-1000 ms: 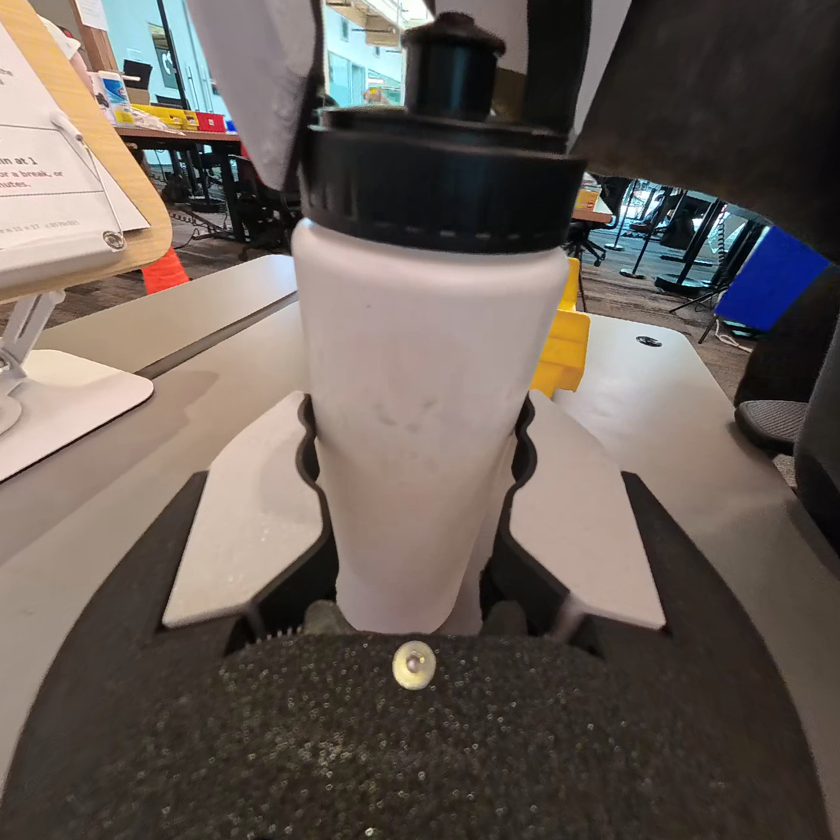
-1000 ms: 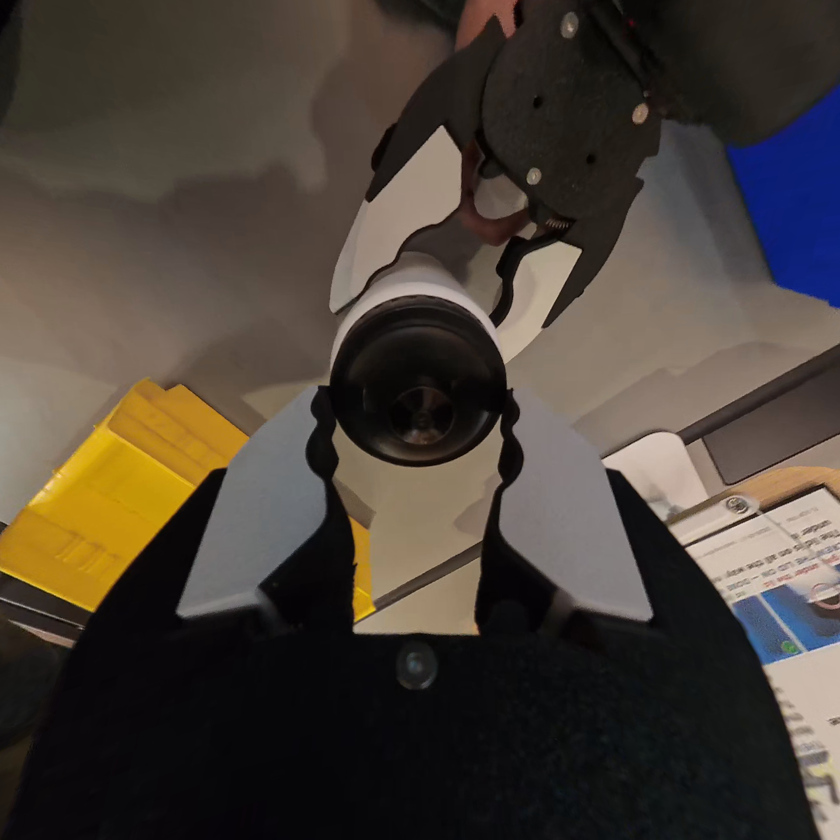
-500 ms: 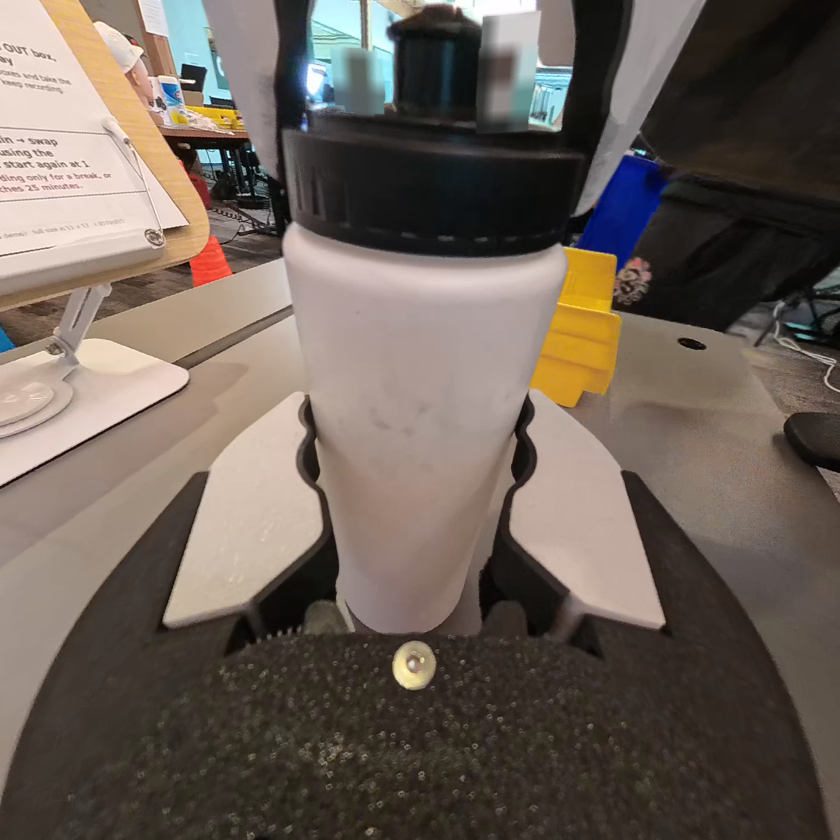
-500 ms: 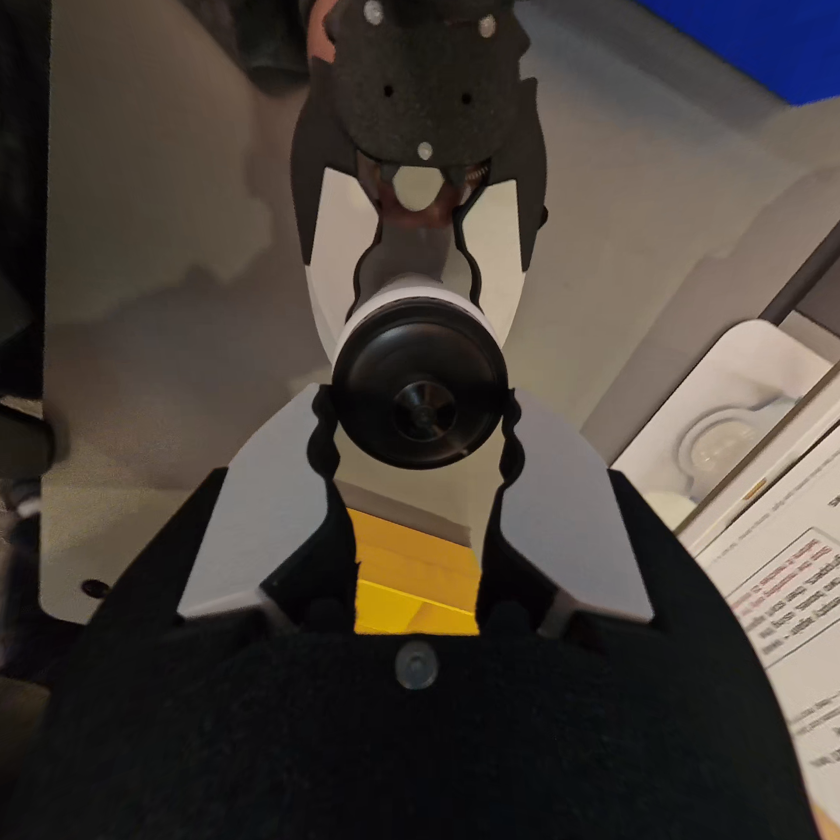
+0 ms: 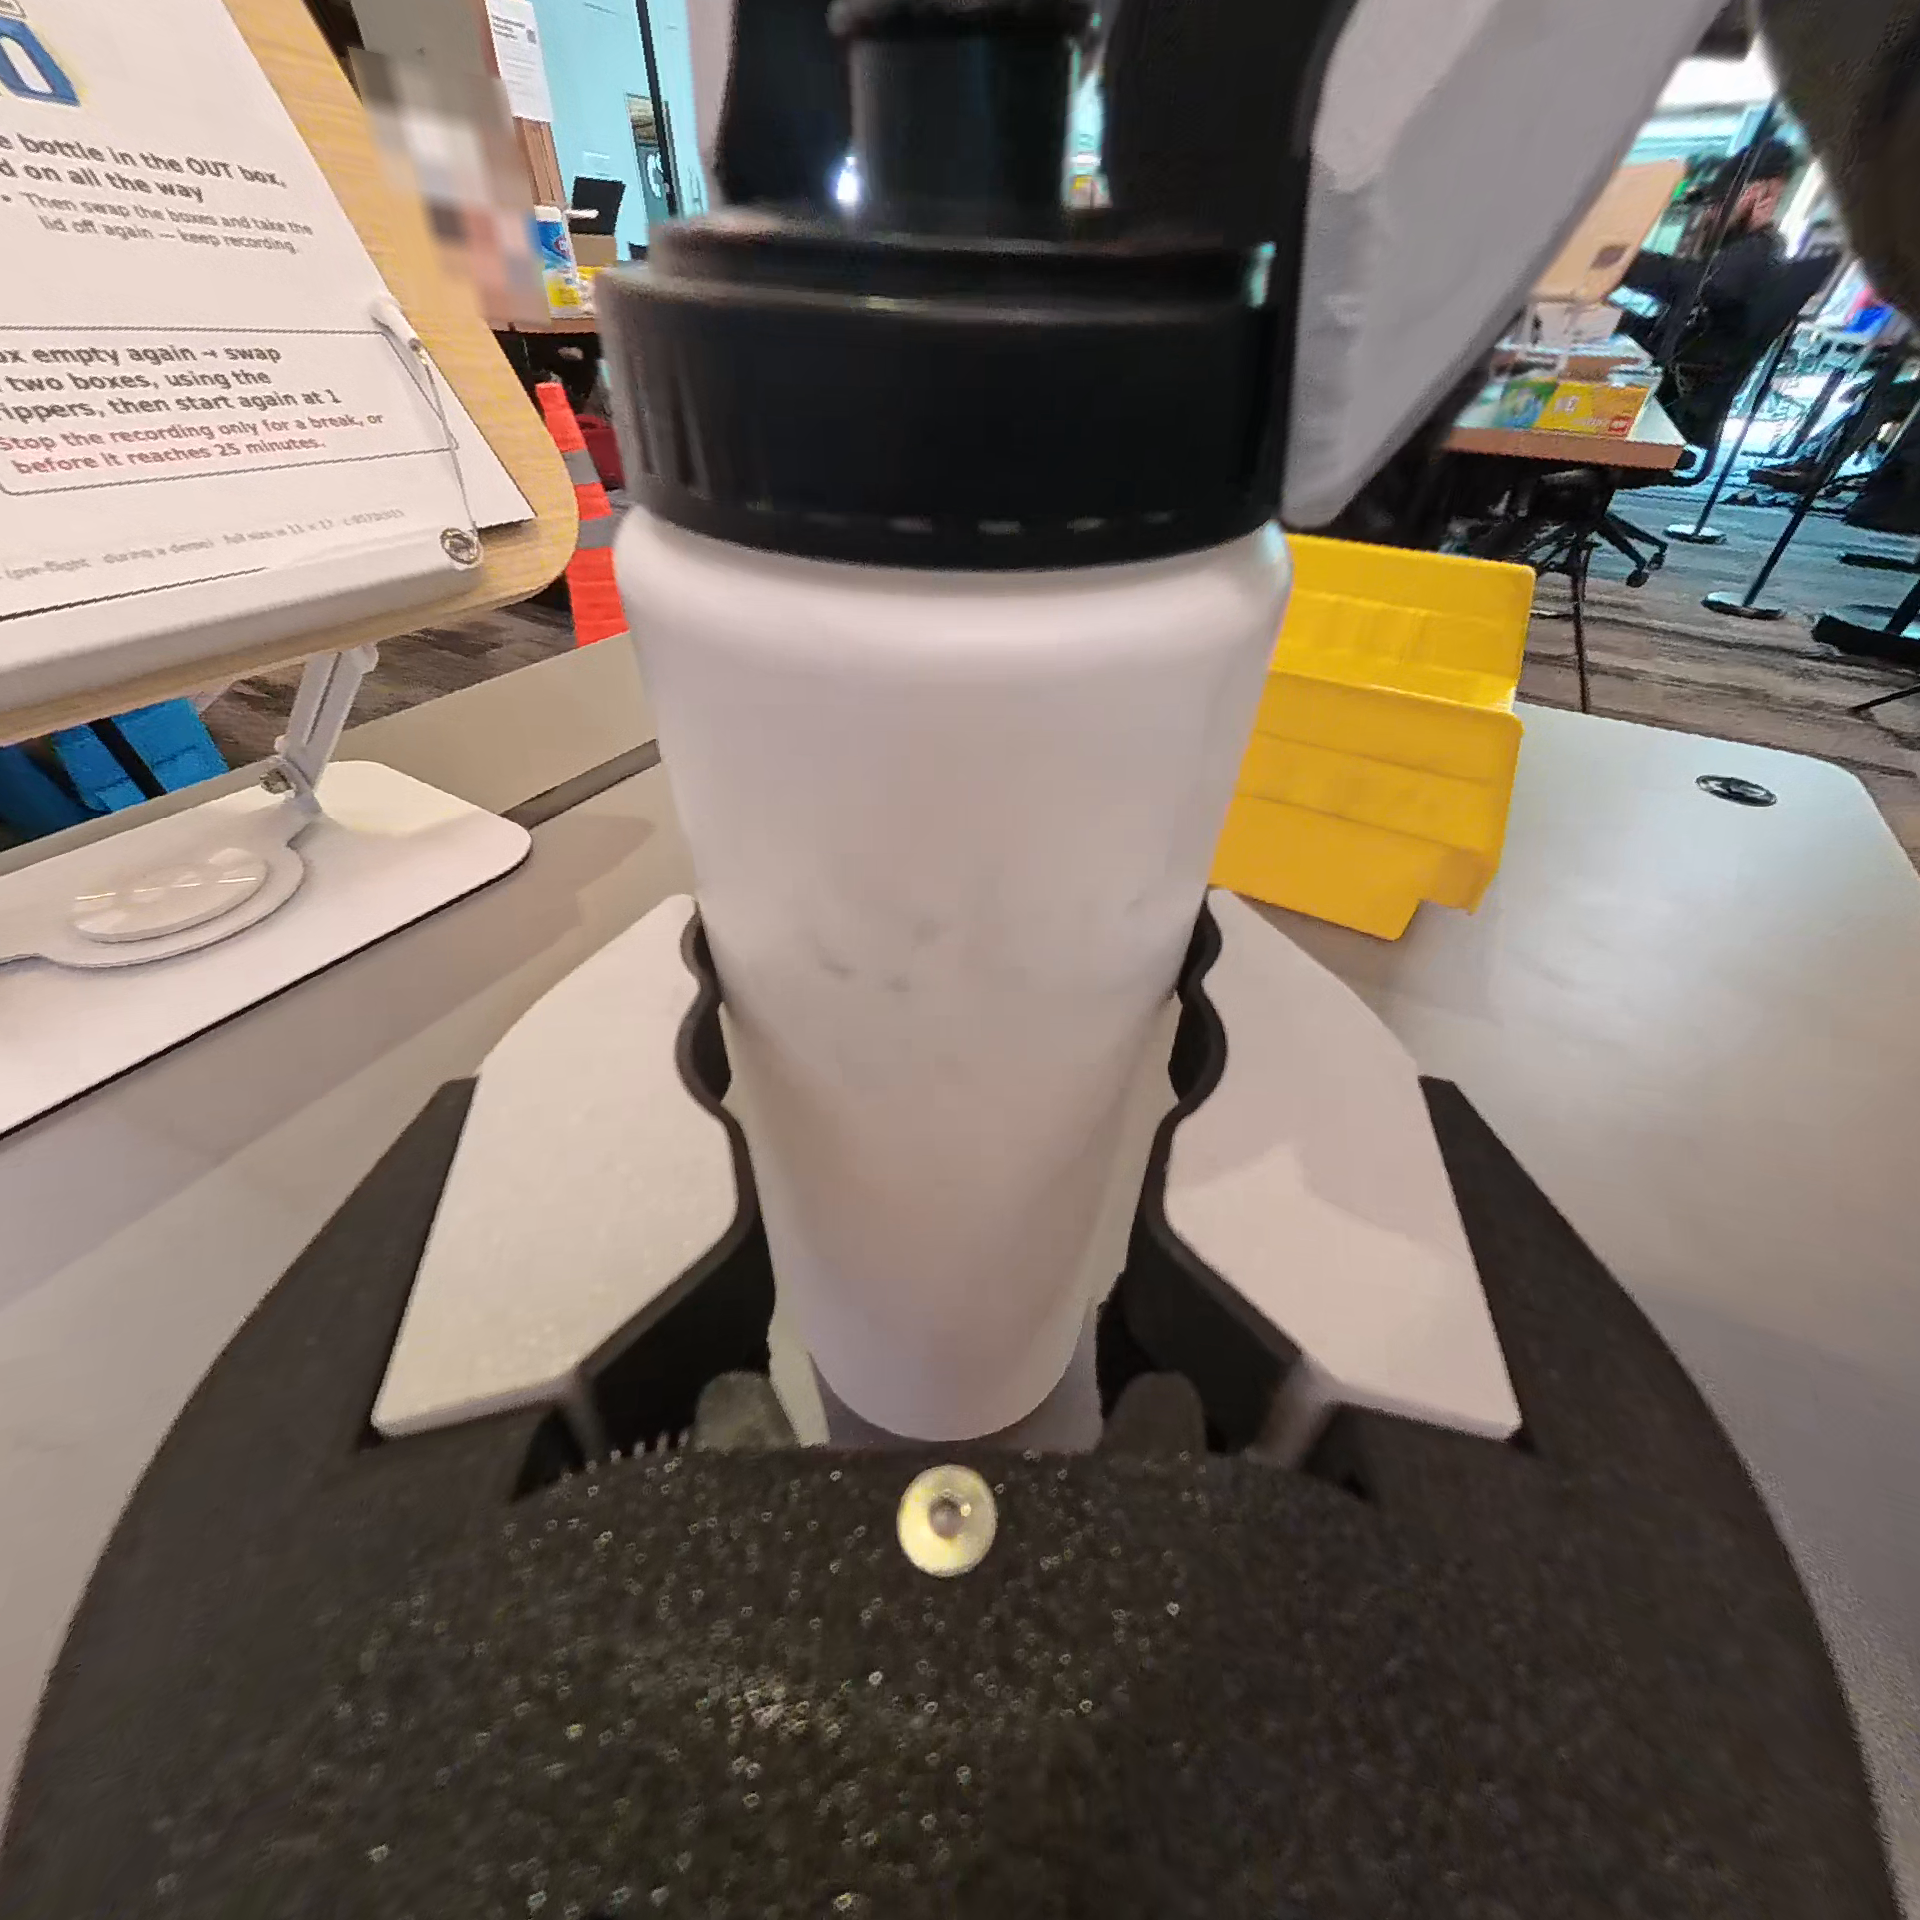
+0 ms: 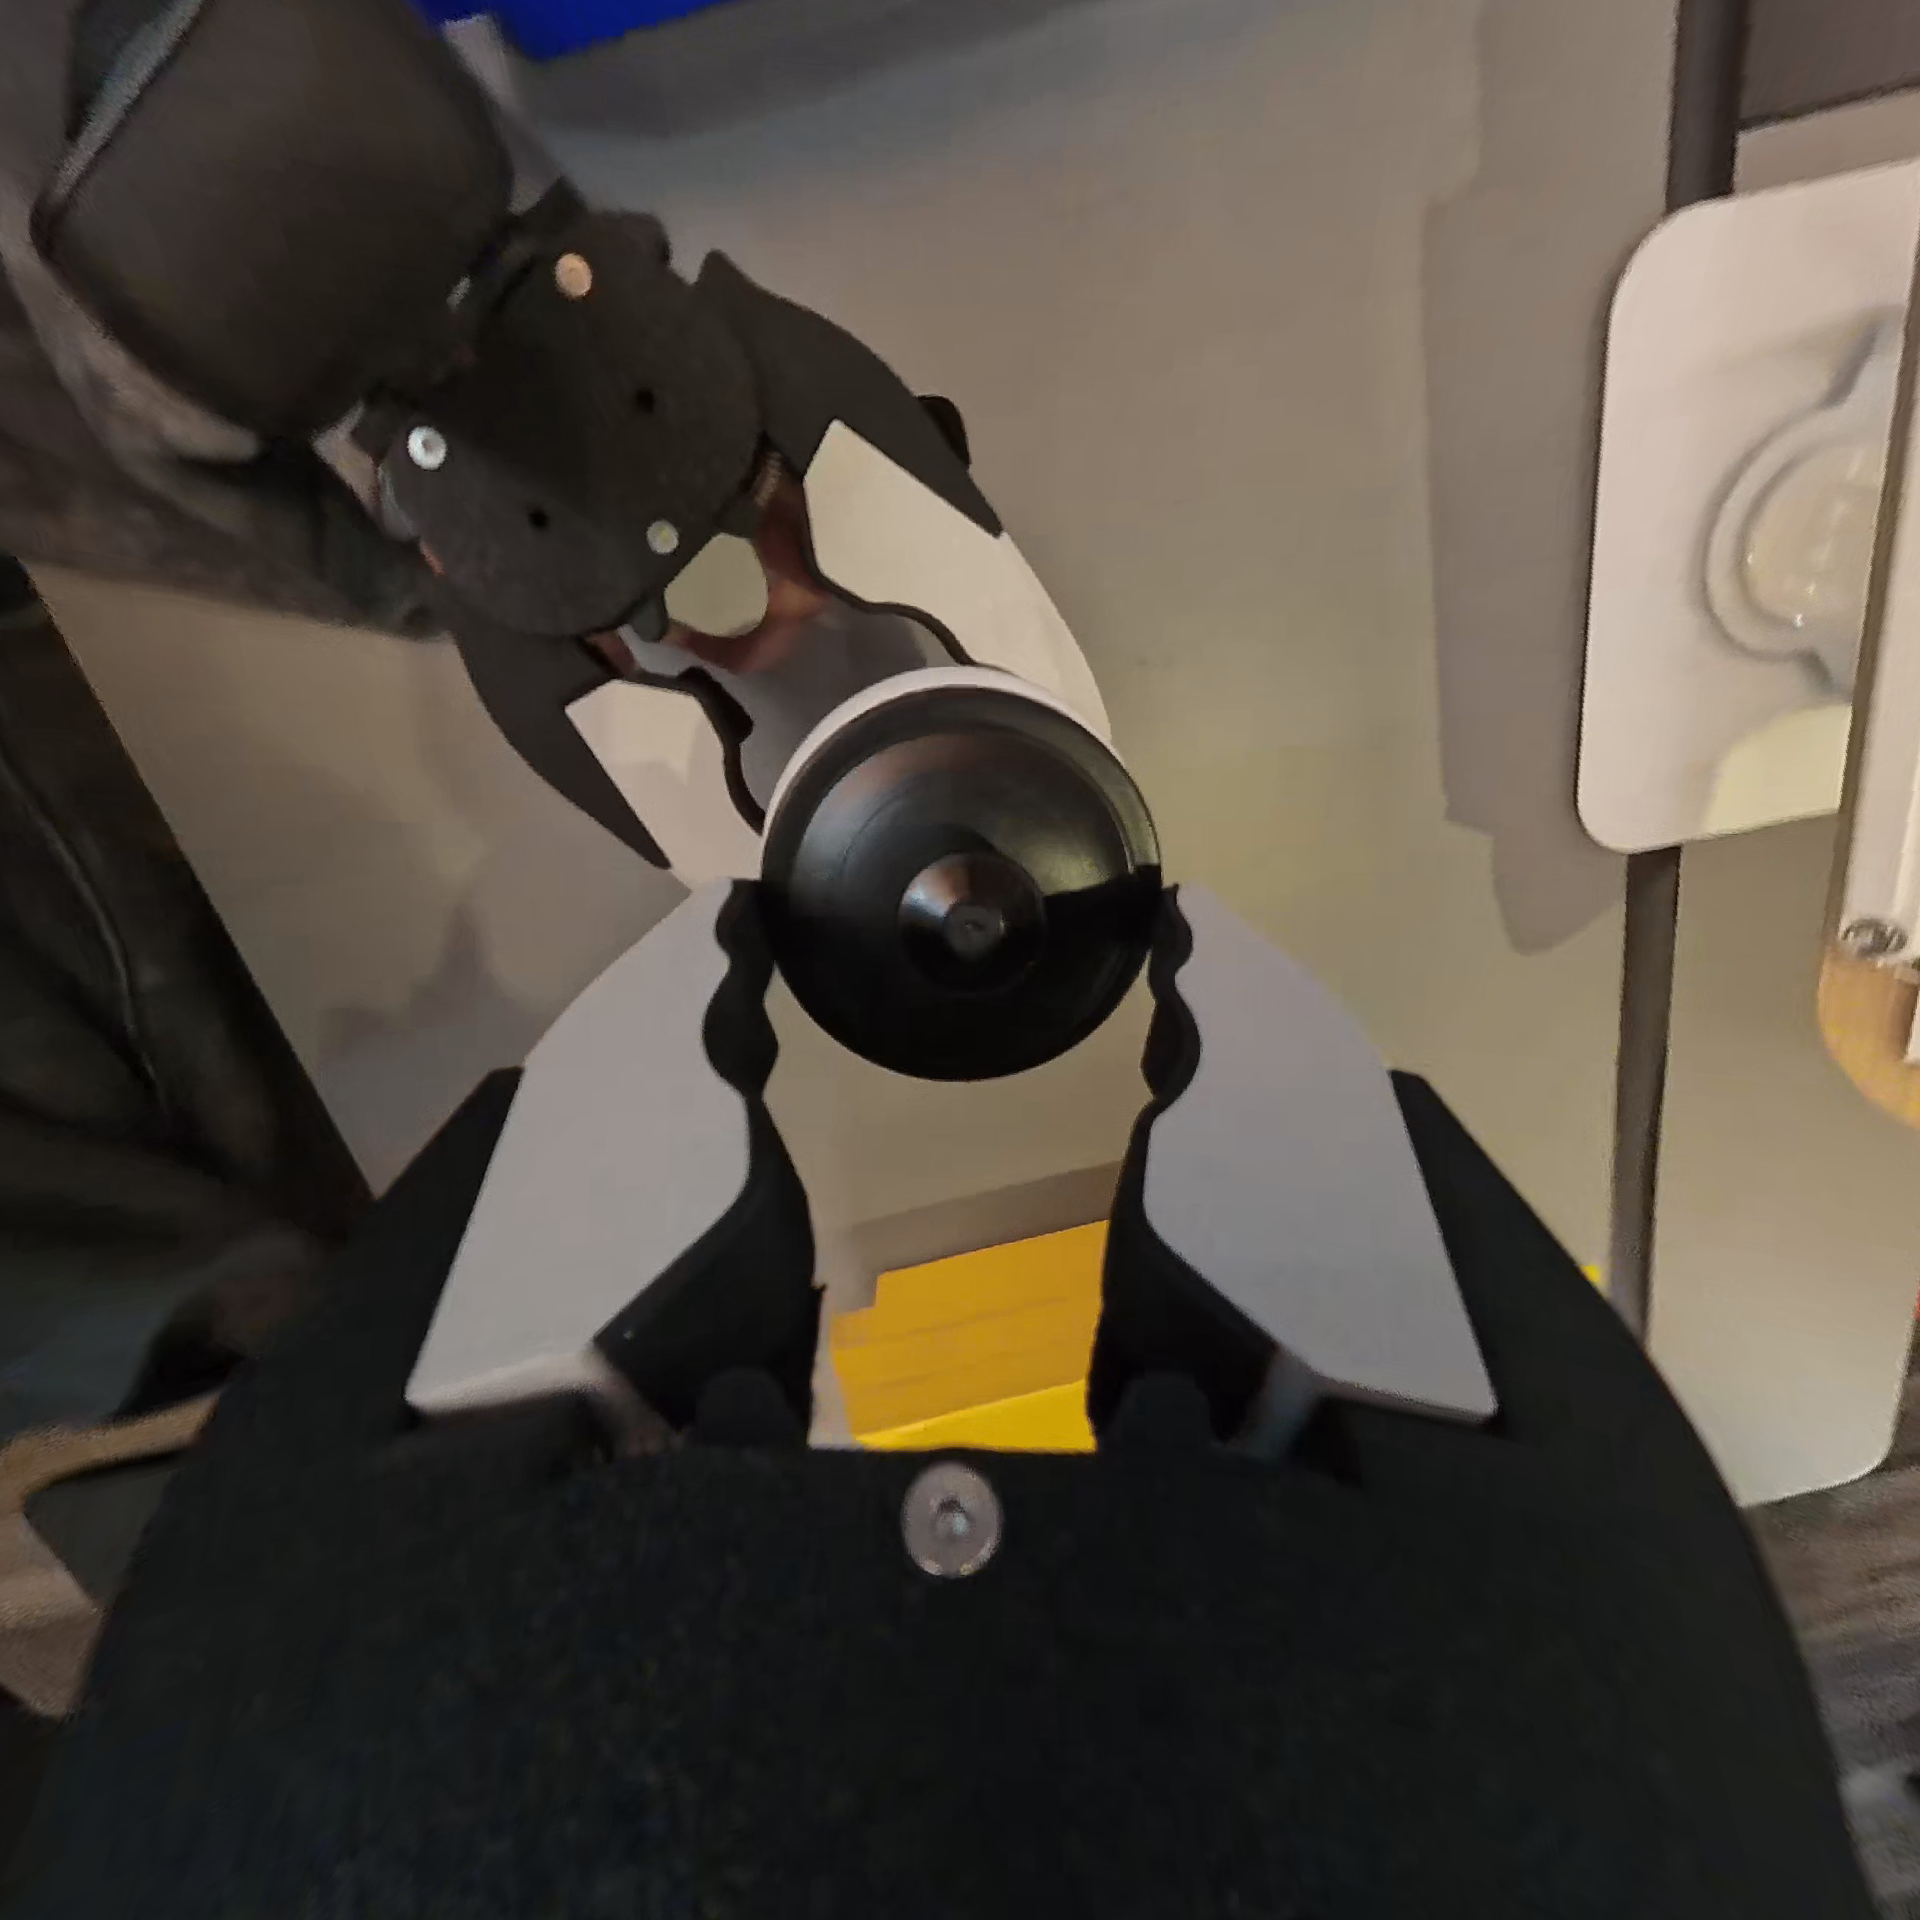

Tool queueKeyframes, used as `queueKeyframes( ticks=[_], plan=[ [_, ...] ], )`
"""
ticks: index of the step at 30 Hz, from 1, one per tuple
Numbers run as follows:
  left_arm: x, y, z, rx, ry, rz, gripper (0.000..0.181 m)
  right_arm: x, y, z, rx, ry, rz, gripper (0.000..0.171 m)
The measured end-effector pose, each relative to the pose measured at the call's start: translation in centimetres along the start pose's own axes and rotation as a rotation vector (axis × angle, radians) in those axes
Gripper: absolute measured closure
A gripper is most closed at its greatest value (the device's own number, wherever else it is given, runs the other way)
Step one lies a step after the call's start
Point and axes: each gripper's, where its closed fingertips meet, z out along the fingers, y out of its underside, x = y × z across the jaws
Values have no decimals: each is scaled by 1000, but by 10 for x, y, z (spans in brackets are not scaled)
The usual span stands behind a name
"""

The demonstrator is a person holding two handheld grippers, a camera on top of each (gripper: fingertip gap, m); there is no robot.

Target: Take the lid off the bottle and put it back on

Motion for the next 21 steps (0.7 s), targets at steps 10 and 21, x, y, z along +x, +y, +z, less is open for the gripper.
queueKeyframes(
  ticks=[10,21],
  plan=[
    [2,3,1,-10,-3,8,97,-1,2,-1,26,69,262,100],
    [1,3,1,-27,-20,14,98,0,3,-1,32,102,353,101]
  ],
)
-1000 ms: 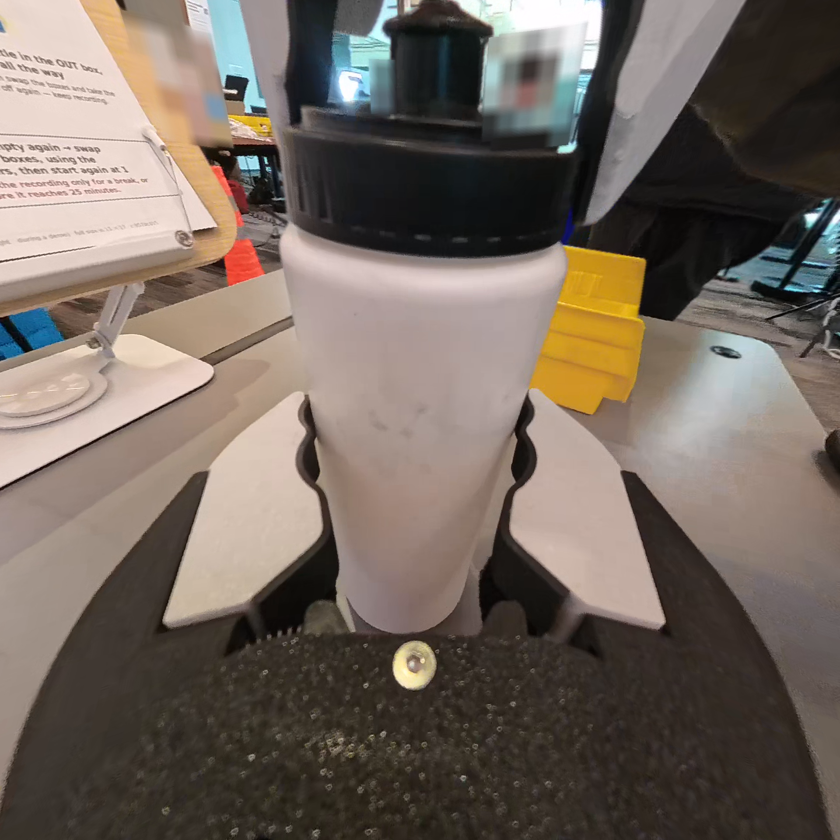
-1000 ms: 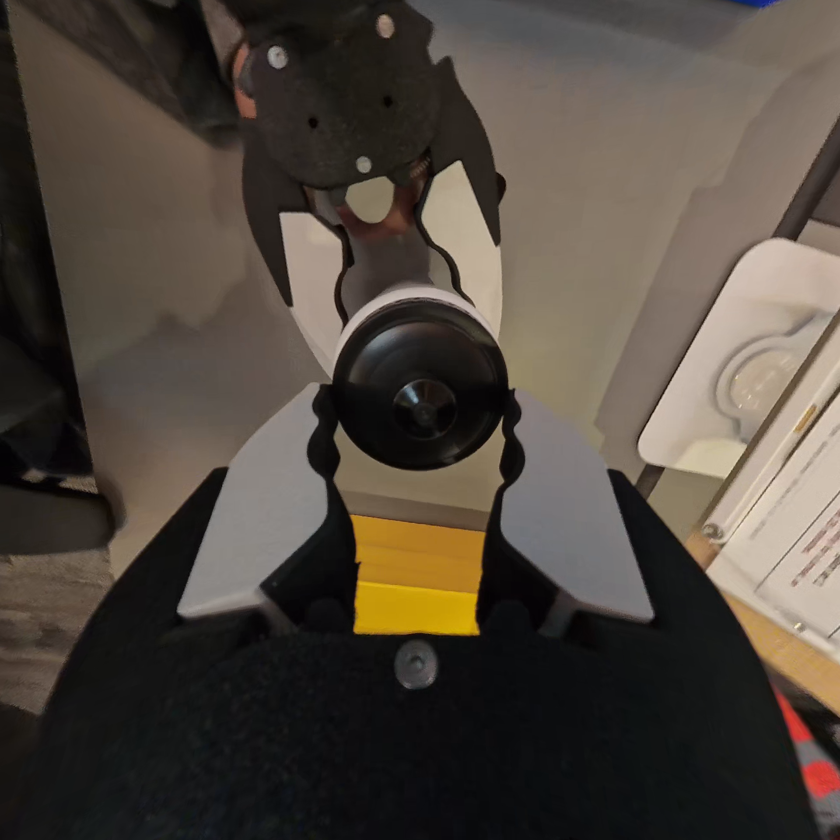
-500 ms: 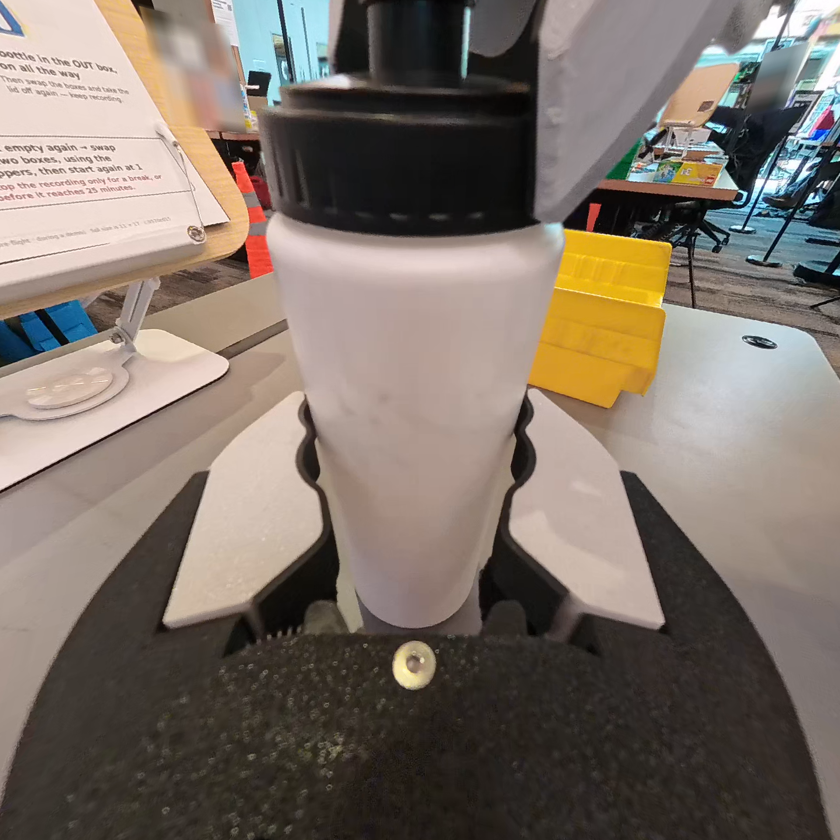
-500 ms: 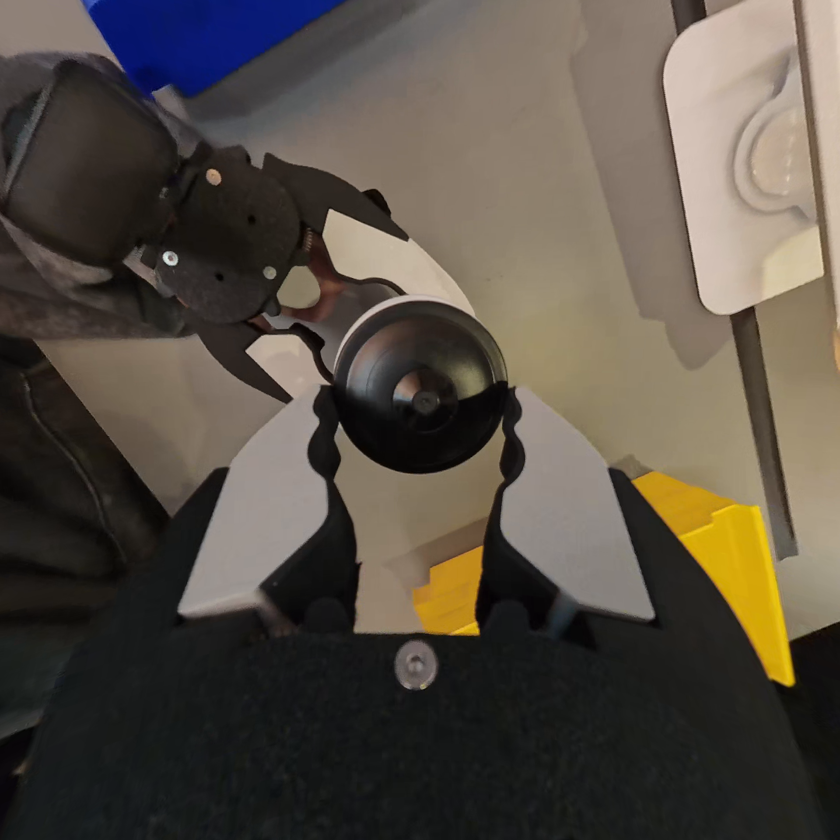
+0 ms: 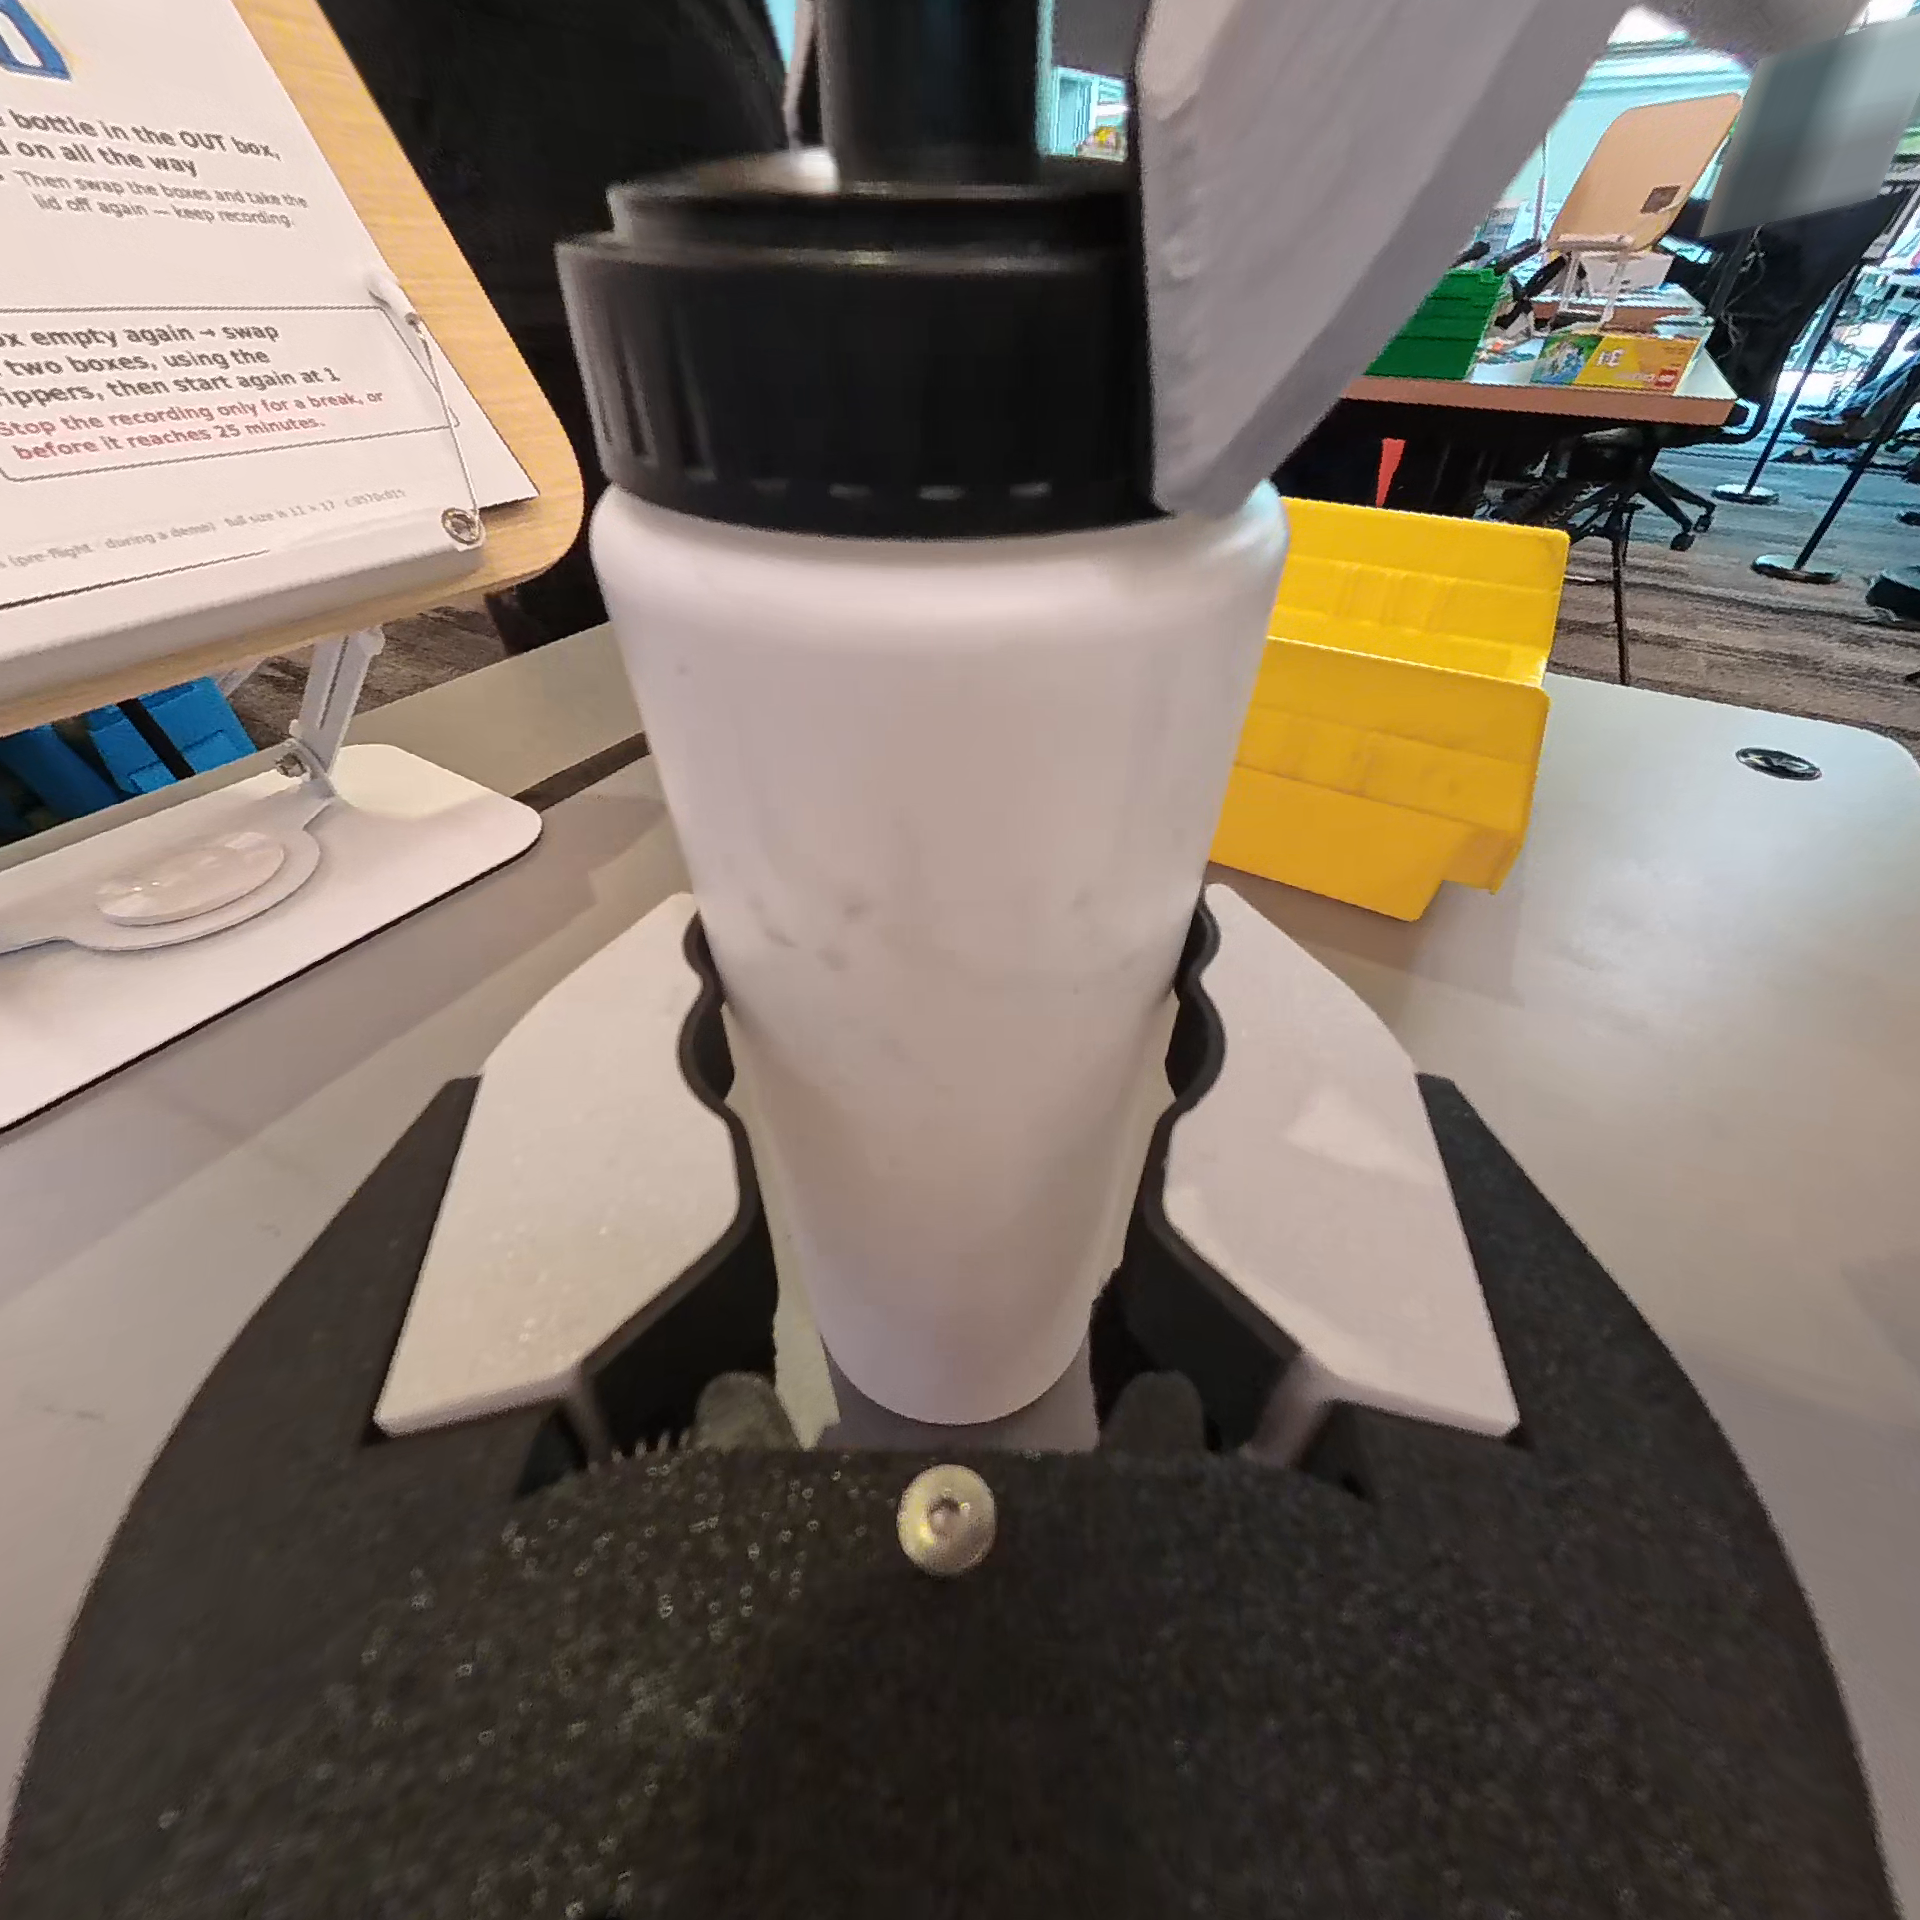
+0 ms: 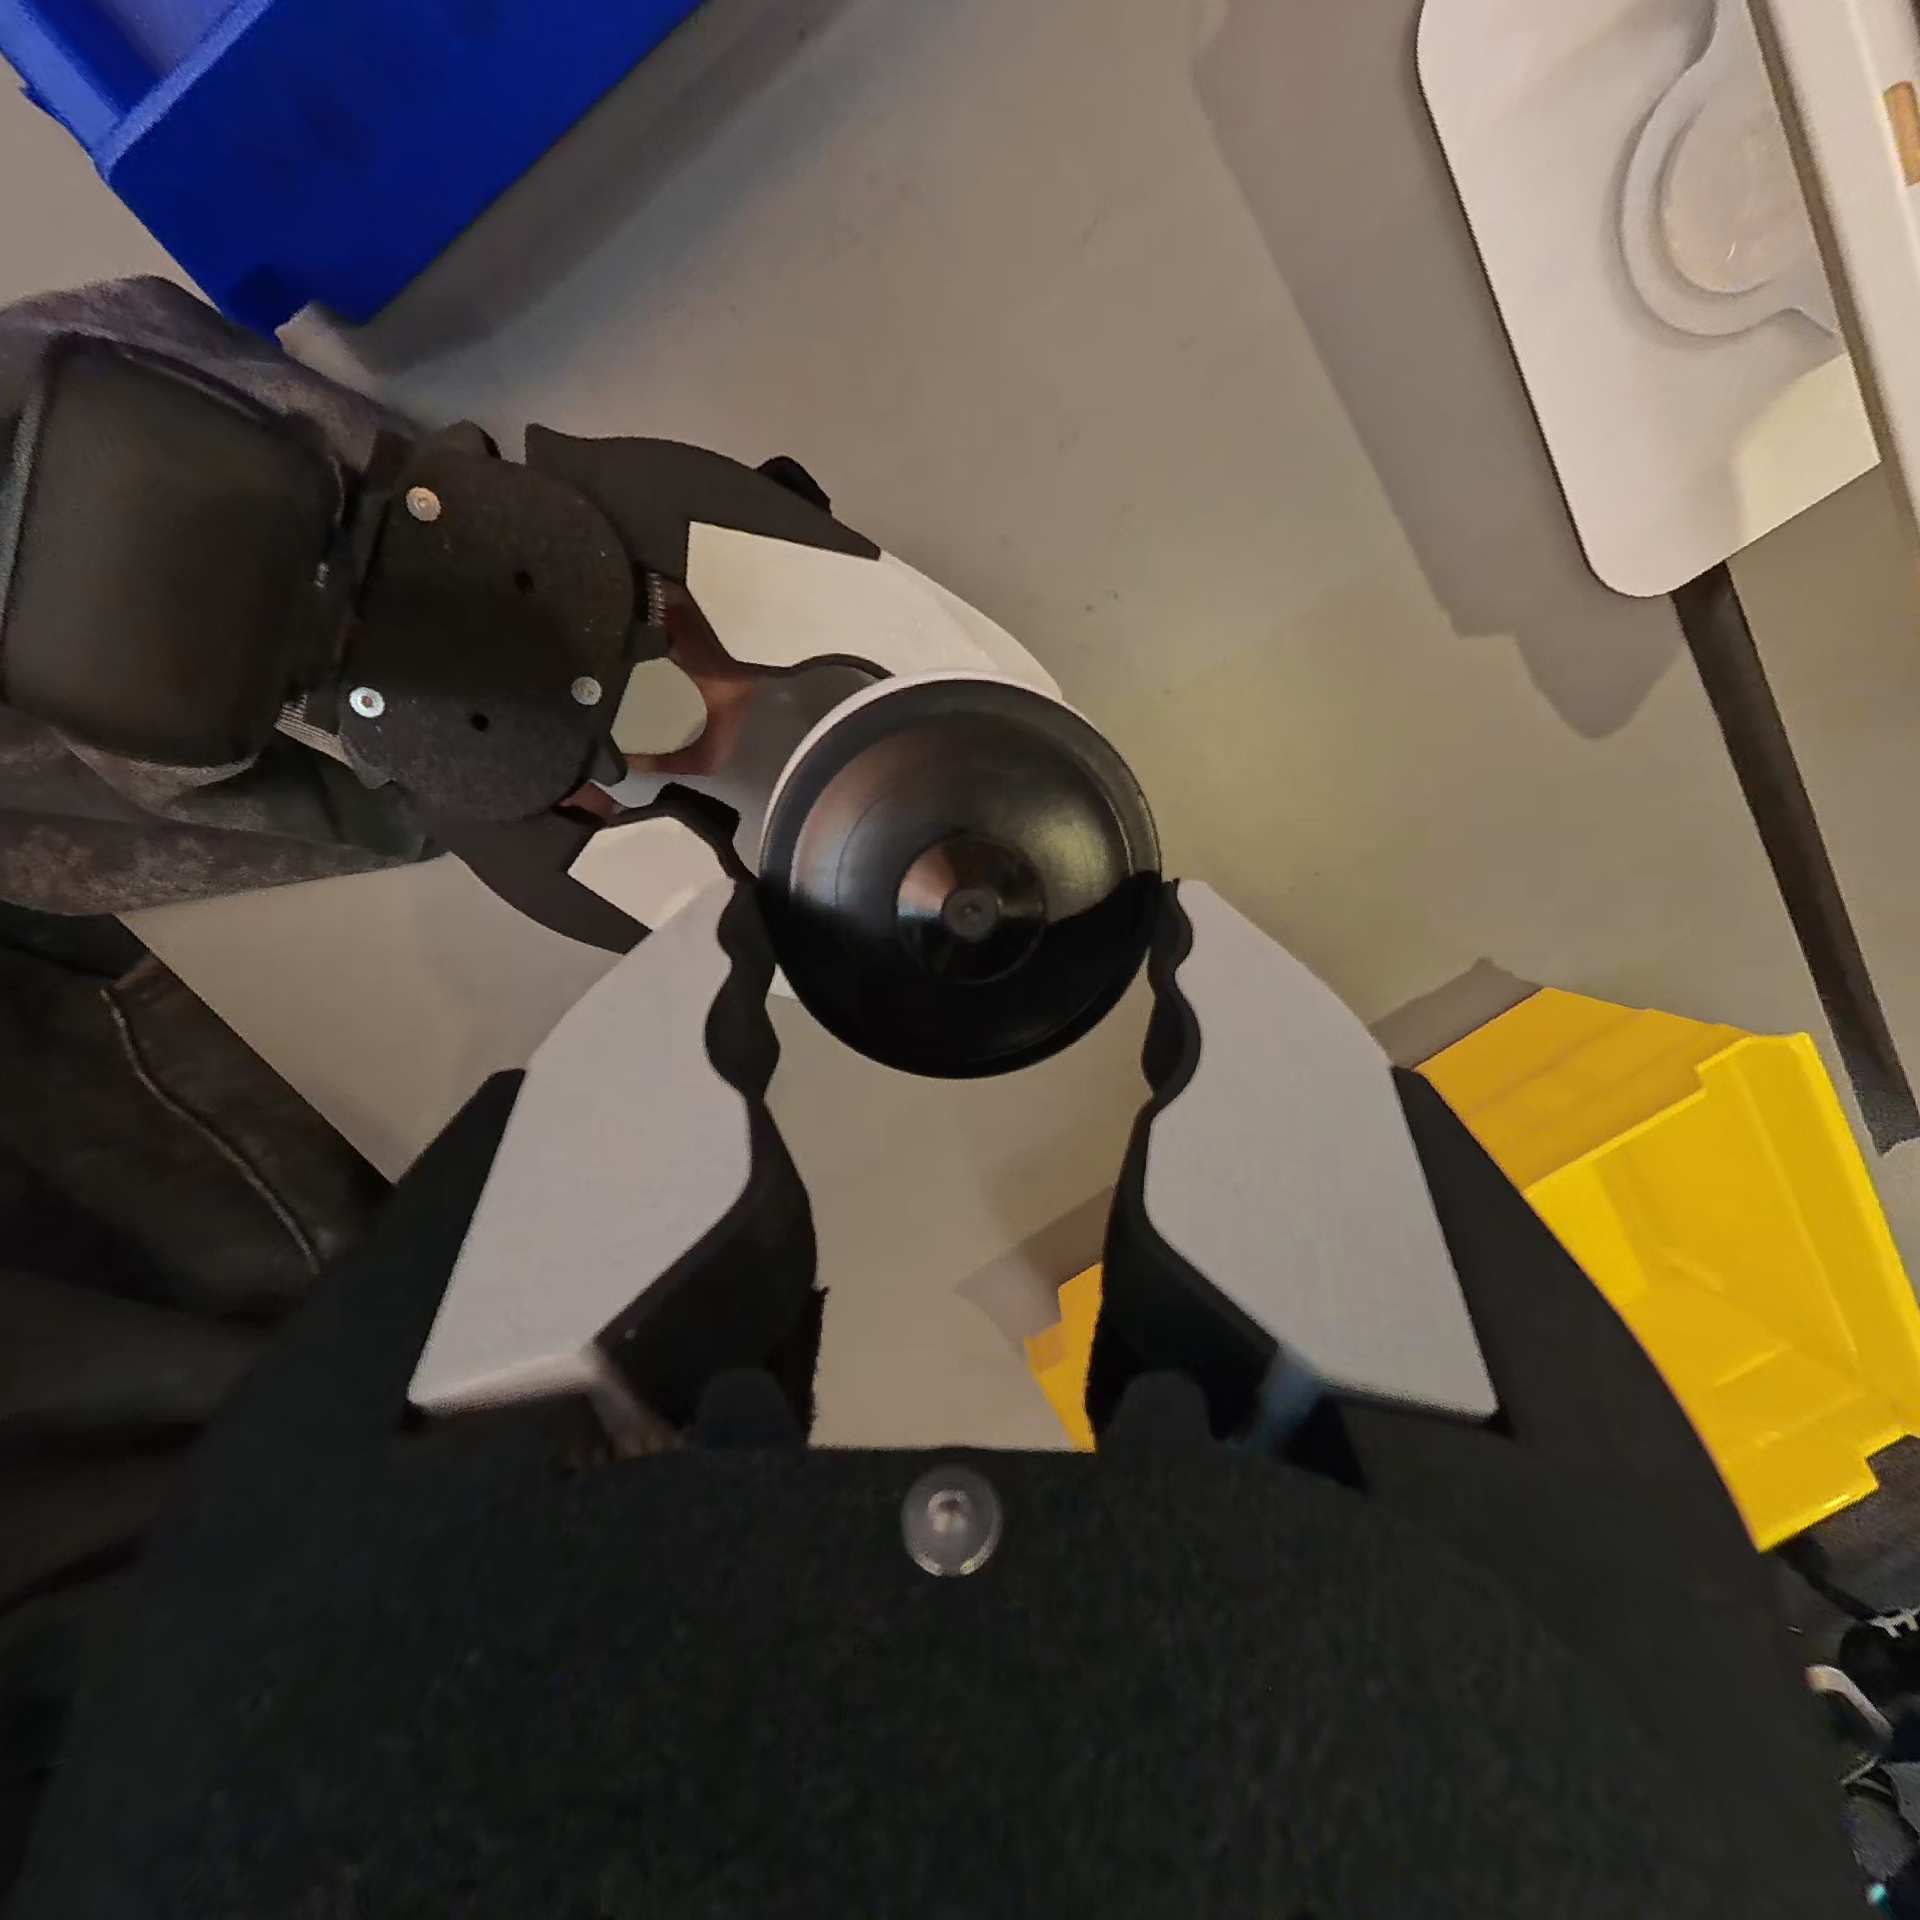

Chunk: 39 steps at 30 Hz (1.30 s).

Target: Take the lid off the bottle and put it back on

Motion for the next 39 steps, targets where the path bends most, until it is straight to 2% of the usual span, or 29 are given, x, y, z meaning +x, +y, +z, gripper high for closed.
queueKeyframes(
  ticks=[7,10,12,13,15,17,18,20,21,23,24,26,29,32,34,37,39],
  plan=[
    [0,0,-1,-12,0,25,97,0,3,-4,106,-9,-72,102],
    [-7,2,-3,-8,-12,12,94,0,16,-20,319,16,-82,82],
    [-5,0,-5,6,33,-32,70,-7,34,-30,506,-4,-42,77],
    [-5,-2,-8,14,41,-48,70,-11,46,-32,595,-14,-11,74],
    [-6,-7,-19,18,30,-73,69,-18,71,-27,786,-27,61,75],
    [0,-7,-37,-11,25,-114,70,-22,88,-23,1054,-8,111,68],
    [5,-4,-50,-40,19,-127,71,-29,98,-18,1148,-53,164,69],
    [12,8,-78,-121,-61,-139,75,-38,114,-6,1264,-143,235,81],
    [17,14,-94,-158,-109,-162,77,-38,121,2,1272,-162,279,83],
    [21,25,-131,-196,-255,-214,88,-27,128,9,1236,-146,367,74],
    [19,28,-150,-170,-363,-242,91,-19,131,9,1235,-107,397,70],
    [26,31,-172,-77,-455,-323,91,-9,136,9,1251,-42,406,75],
    [47,37,-175,-54,-402,-437,82,-7,141,20,1213,-44,420,78],
    [49,40,-171,-63,-389,-319,88,-13,139,20,1209,-49,396,79],
    [49,48,-166,-124,-377,-268,87,-14,138,20,1202,-25,366,81],
    [60,45,-158,-112,-303,-319,89,-12,131,24,1193,30,330,77],
    [66,44,-155,-116,-282,-310,92,-11,112,29,1188,51,271,70]
  ],
)
